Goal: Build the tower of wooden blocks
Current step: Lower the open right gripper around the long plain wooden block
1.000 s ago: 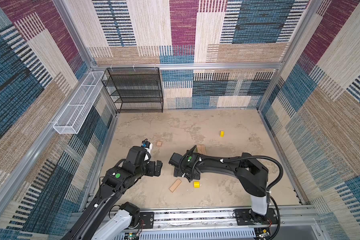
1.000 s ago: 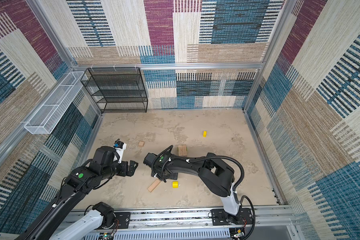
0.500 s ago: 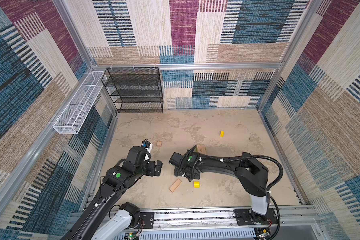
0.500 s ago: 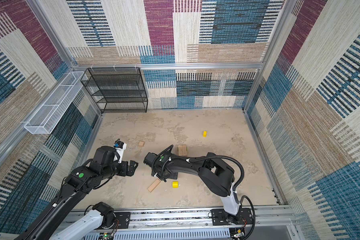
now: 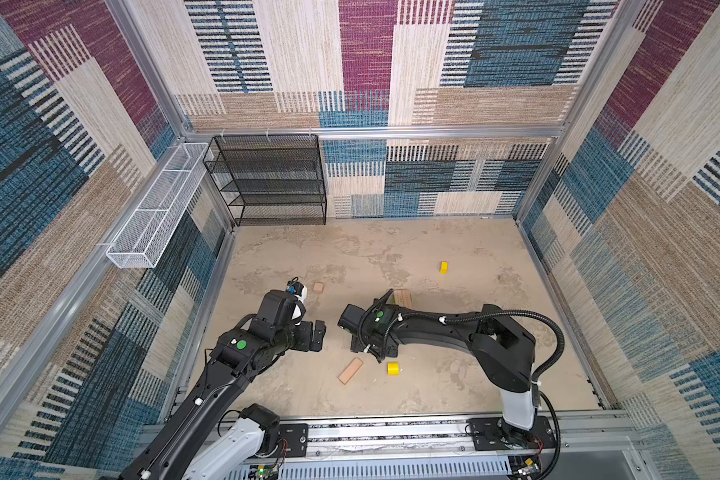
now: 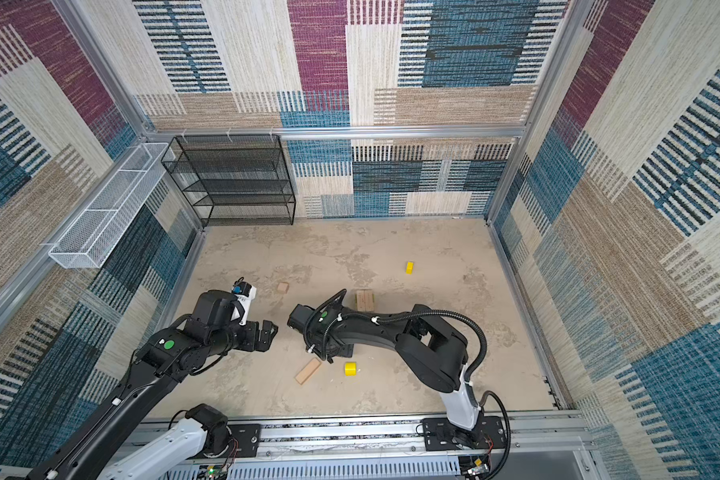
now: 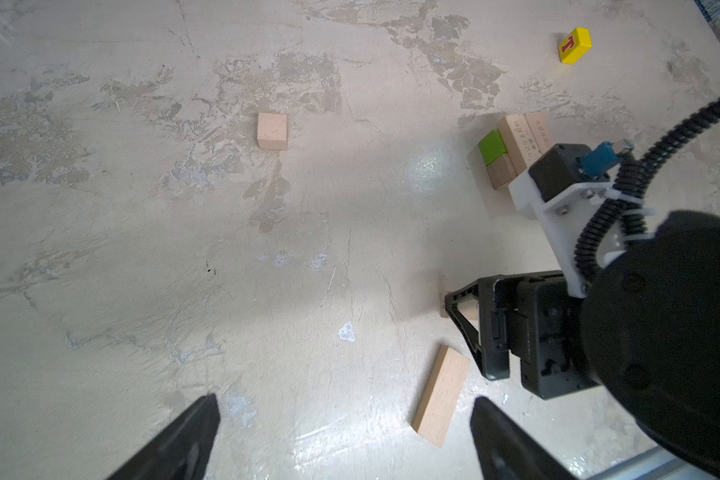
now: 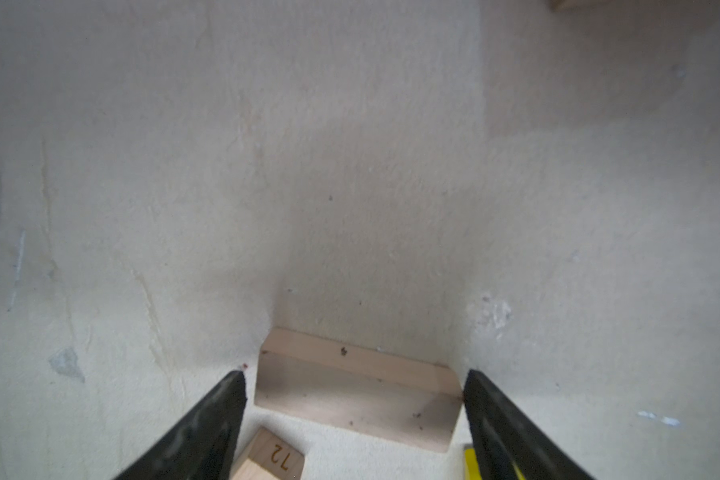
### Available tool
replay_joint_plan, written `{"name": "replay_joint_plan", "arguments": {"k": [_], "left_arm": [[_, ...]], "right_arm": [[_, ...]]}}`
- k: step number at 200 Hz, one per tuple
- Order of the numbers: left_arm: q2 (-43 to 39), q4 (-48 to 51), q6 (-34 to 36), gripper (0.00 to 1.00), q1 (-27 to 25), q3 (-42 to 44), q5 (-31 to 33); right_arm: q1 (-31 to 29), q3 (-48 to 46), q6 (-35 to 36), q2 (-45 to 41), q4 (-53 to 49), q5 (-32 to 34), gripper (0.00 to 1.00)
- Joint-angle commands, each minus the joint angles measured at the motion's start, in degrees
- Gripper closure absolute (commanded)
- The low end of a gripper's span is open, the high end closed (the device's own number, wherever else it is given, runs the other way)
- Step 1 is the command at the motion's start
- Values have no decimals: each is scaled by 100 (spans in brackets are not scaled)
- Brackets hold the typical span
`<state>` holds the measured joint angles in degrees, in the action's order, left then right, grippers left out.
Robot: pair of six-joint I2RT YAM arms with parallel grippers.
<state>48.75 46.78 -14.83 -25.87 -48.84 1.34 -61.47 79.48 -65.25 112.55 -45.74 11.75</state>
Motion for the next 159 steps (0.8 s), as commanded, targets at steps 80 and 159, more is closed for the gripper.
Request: {"name": "replay_joint_plan", "arguments": {"k": [80, 159], "left_arm": [[29, -92, -2, 1, 12, -10, -63], [64, -103, 7, 1, 11, 1, -136]], "right_arm": [[4, 135, 177, 144, 4, 35, 19], [8, 132, 763, 53, -2, -111, 32]]}}
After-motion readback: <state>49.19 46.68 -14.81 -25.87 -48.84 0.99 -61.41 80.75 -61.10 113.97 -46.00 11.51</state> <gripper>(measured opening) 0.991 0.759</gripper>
